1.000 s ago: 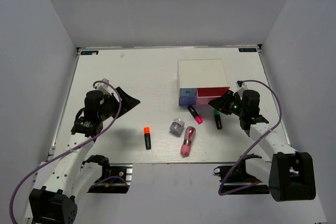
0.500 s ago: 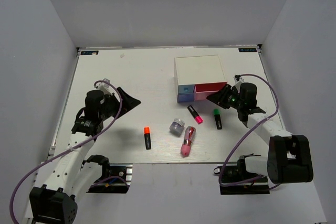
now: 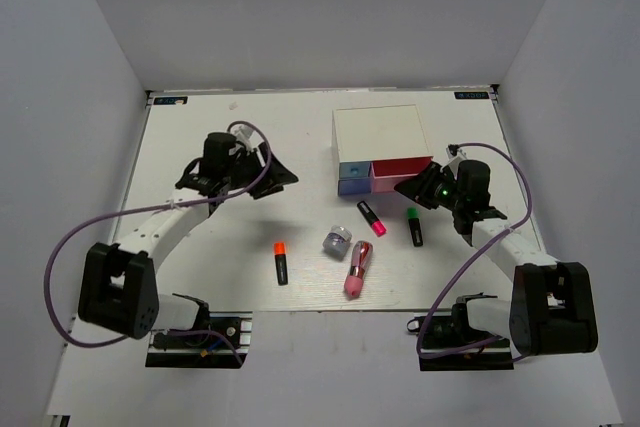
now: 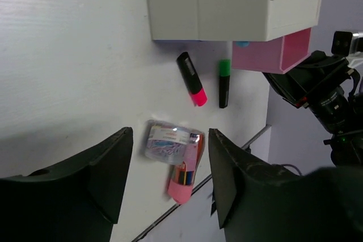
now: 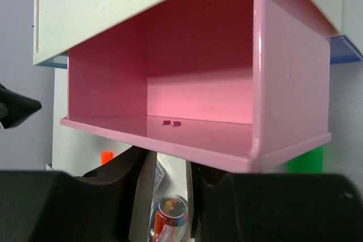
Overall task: Sort the stationery into containers
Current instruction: Open the drawer in the storage box.
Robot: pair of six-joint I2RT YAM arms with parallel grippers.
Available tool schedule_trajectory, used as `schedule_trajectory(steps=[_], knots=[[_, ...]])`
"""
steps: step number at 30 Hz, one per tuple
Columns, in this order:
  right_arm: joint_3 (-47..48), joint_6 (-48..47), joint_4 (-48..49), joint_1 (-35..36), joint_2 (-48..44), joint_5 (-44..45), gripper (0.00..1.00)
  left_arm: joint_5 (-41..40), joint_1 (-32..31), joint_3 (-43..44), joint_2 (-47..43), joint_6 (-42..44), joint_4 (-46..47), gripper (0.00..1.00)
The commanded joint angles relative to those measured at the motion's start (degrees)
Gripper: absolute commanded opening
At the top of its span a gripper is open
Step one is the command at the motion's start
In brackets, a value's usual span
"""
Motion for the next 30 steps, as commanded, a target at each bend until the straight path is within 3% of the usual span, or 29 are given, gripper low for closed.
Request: schedule_trajectory(steps=[1,5,9,12,17,20,30], knots=[[-0.3,-0.3,-1.0,0.1,-1.0,0.6,0.16,2.9,-3.4,7.6,3.1,-0.2,2.3,0.69],[-0.3,-0.5,-0.9,0.1,-1.0,0.9,0.16,-2.9,-7.8,14.5,5.7,-6.7,-0.1,0.8],[-0.3,-0.6,-0.6,0.1,-0.8,1.1,0.16,-7.4,-12.6,14.5,6.8,-17.8,0.5,0.81],[-0.4,-0.6,-0.6,0.1,-0.7,1.2,0.16,-10.5,-15.1,16.8,8.6,-20.6,1.0,0.82],[-0.6,-0.8,-0.5,0.1,-0.8,1.0,0.16,-21.7,-21.0,32.8,16.2,-11.3,-14.4,0.82],[-0.6,-0.9,-0.5,-0.1,-0.8,0.7,0.16,-26.1,-22.5,38.8,21.1,-7.3,-18.8,0.82],[-0.6,-1.5,-0.6,0.1,-1.2,0.5,0.16,-35.0,-24.4,49.3,28.3,-2.4,-30.4,0.82]])
